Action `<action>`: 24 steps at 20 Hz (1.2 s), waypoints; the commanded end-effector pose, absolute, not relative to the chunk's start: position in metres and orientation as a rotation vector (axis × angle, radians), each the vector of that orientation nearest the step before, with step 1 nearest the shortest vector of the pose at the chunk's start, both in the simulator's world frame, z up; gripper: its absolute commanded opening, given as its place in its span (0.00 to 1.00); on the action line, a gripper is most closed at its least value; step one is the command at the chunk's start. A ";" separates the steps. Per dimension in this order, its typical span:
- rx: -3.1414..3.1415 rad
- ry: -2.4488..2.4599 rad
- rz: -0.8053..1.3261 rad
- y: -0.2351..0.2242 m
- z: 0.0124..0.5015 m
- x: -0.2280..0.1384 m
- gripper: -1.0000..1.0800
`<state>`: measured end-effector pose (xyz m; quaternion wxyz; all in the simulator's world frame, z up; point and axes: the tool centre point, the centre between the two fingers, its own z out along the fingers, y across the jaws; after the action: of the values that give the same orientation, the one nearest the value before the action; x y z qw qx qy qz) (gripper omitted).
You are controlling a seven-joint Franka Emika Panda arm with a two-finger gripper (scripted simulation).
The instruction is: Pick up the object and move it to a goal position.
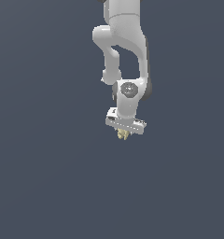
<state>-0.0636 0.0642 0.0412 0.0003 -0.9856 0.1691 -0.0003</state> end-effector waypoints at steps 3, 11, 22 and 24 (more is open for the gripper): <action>-3.096 0.532 -0.002 0.058 0.048 -0.065 0.00; -3.095 0.532 -0.001 0.027 0.081 -0.076 0.00; -3.093 0.533 0.000 -0.056 0.169 -0.103 0.00; -3.093 0.533 0.000 -0.072 0.187 -0.108 0.00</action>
<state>-0.1031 -0.0598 0.1730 0.0014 -0.9855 0.1699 -0.0002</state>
